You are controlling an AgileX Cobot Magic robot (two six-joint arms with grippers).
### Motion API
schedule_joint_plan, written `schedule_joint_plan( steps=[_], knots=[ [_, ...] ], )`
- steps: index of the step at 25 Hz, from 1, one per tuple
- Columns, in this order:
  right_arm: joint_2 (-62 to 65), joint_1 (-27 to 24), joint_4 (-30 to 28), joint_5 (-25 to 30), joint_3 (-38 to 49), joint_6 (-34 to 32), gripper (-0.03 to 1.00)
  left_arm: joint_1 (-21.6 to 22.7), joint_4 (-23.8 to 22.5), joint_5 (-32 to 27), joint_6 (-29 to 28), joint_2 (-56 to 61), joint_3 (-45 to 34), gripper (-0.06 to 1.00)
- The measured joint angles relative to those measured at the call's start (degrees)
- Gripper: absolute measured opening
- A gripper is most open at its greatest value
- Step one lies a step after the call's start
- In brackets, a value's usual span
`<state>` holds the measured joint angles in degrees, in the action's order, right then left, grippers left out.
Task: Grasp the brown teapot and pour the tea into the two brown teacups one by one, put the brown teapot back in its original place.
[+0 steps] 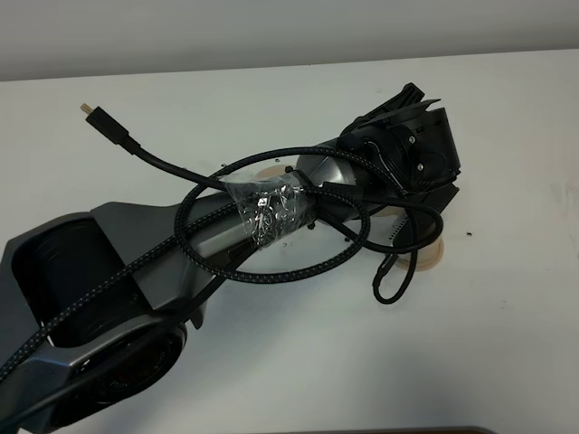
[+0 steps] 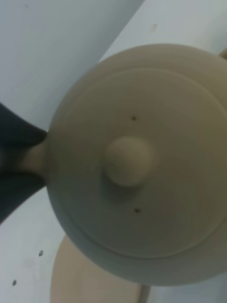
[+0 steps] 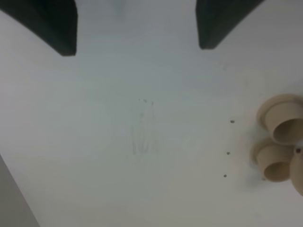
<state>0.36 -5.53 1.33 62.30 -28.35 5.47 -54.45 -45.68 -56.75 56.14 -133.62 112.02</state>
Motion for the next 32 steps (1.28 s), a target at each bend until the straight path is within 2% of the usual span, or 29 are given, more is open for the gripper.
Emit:
schedule_joint_plan(
  steps=[7, 32],
  knots=[
    [0.0, 0.0, 0.0, 0.0, 0.0, 0.0, 0.52, 0.0, 1.3, -0.1, -0.4, 0.0, 0.0, 0.14],
    [0.0, 0.0, 0.0, 0.0, 0.0, 0.0, 0.52, -0.5, 1.2, -4.1, -2.6, 0.0, 0.0, 0.14]
  ],
)
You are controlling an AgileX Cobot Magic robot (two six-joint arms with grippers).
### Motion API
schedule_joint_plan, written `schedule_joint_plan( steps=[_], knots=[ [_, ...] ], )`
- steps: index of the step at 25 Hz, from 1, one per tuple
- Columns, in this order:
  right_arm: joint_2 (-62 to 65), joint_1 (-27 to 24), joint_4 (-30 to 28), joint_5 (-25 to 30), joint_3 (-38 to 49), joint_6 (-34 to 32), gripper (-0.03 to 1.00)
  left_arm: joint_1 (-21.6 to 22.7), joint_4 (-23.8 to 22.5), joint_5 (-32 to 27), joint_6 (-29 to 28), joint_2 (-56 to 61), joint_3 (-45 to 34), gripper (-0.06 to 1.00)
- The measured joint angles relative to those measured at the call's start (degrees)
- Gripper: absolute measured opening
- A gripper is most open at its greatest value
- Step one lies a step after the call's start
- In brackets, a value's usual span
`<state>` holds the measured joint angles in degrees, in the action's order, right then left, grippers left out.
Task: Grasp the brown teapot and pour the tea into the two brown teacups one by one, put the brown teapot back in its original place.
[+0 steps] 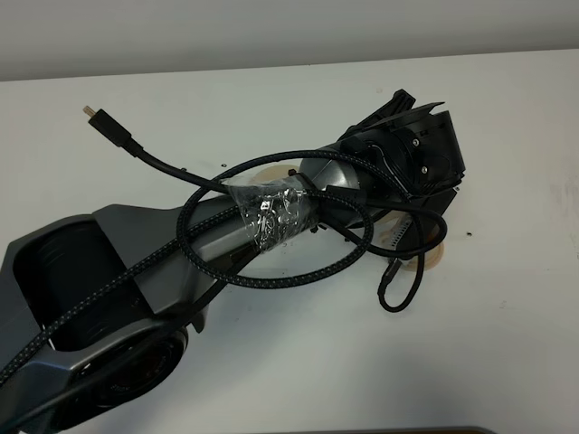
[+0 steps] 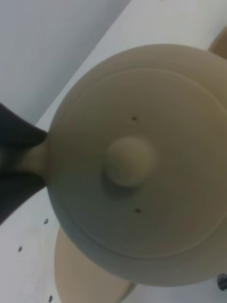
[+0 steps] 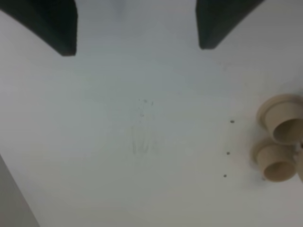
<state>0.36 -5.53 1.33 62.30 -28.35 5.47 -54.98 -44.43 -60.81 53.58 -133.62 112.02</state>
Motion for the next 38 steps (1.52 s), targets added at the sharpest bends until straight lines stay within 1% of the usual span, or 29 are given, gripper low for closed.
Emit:
schedule_joint_plan(
  steps=[5, 9, 13, 22, 26, 32, 38],
  knots=[
    [0.0, 0.0, 0.0, 0.0, 0.0, 0.0, 0.52, 0.0, -1.0, 0.1, 0.0, 0.0, 0.0, 0.14],
    [0.0, 0.0, 0.0, 0.0, 0.0, 0.0, 0.52, 0.0, -2.2, 1.5, 0.8, 0.0, 0.0, 0.14],
    [0.0, 0.0, 0.0, 0.0, 0.0, 0.0, 0.52, -0.1, -2.3, 3.1, 2.1, 0.0, 0.0, 0.14],
    [0.0, 0.0, 0.0, 0.0, 0.0, 0.0, 0.52, -0.6, -2.8, 3.2, 2.8, -0.2, 0.0, 0.14],
    [0.0, 0.0, 0.0, 0.0, 0.0, 0.0, 0.52, -0.7, -3.1, 3.0, 4.6, -0.2, 0.0, 0.14],
    [0.0, 0.0, 0.0, 0.0, 0.0, 0.0, 0.52, -1.1, -3.9, 2.7, 5.7, -0.2, 0.0, 0.14],
    [0.0, 0.0, 0.0, 0.0, 0.0, 0.0, 0.52, -1.1, -4.1, 2.7, 9.0, -0.2, 0.0, 0.14]
  ],
)
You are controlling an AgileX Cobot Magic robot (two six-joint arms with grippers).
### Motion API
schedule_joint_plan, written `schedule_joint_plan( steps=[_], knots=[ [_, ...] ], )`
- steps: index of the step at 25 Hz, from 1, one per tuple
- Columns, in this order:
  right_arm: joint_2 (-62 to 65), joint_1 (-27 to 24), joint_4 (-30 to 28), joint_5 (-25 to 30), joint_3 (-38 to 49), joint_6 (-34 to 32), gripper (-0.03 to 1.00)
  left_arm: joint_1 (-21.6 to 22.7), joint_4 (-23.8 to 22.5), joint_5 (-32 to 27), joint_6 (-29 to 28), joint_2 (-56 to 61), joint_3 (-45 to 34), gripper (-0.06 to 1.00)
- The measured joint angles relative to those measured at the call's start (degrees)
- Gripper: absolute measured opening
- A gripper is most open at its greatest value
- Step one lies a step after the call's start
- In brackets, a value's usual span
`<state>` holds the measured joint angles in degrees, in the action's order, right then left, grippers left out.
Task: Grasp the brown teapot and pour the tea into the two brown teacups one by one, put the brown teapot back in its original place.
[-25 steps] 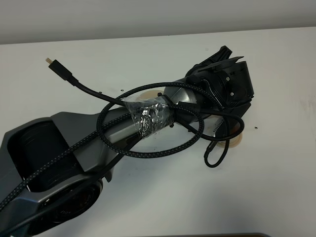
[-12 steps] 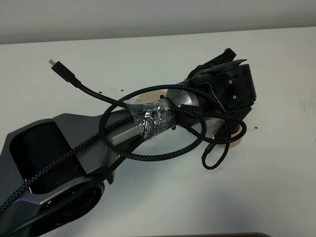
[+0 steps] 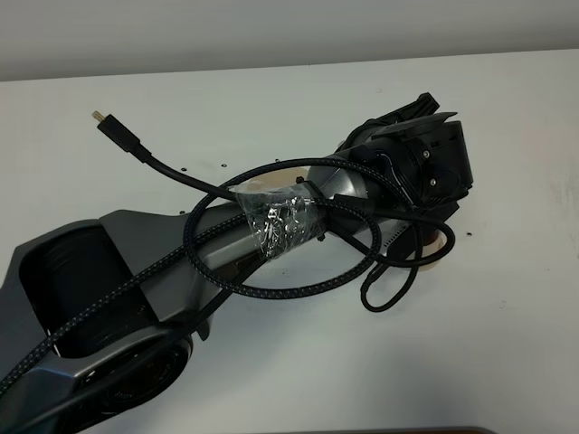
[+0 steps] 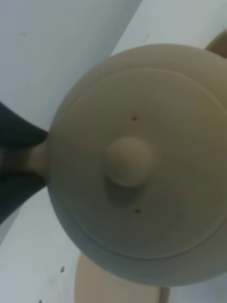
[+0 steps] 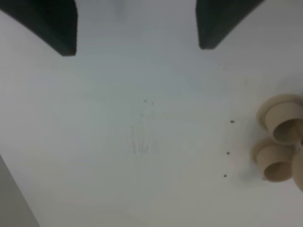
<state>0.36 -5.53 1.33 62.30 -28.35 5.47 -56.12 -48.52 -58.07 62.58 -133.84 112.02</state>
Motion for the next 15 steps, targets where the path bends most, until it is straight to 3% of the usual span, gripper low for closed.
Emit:
schedule_joint_plan(
  steps=[15],
  knots=[
    [0.0, 0.0, 0.0, 0.0, 0.0, 0.0, 0.52, 0.0, -1.2, 0.1, 2.0, 0.0, 0.0, 0.14]
  ],
)
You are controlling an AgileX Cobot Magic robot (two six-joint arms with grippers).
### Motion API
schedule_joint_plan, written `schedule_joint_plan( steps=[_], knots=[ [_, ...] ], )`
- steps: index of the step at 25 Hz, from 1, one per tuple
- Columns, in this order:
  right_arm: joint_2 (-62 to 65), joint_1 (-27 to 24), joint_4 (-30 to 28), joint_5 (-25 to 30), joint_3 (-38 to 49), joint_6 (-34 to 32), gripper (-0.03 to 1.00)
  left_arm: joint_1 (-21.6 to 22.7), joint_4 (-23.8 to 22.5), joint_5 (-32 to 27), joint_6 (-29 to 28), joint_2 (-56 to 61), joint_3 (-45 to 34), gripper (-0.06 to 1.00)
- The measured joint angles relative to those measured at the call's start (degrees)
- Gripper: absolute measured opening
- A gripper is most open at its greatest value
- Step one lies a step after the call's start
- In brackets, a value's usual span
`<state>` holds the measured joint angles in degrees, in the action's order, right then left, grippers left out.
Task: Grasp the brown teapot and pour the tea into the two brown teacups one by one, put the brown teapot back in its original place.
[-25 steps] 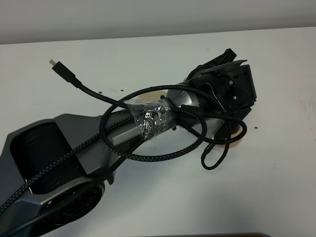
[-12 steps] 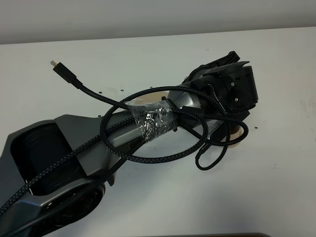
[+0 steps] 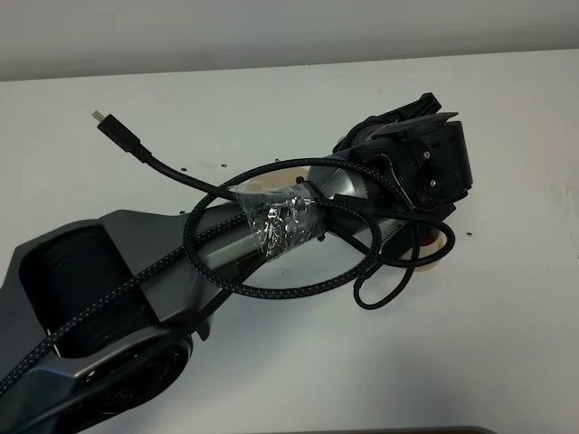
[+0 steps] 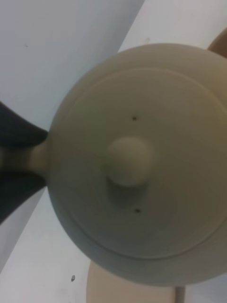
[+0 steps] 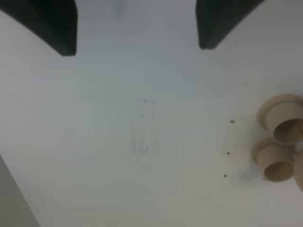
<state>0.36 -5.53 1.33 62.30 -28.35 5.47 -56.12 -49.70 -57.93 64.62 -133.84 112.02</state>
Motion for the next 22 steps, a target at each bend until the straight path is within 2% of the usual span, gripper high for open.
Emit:
schedule_joint_plan(
  steps=[22],
  knots=[
    [0.0, 0.0, 0.0, 0.0, 0.0, 0.0, 0.52, 0.0, -2.0, 3.2, 3.5, 0.0, 0.0, 0.14]
  ],
)
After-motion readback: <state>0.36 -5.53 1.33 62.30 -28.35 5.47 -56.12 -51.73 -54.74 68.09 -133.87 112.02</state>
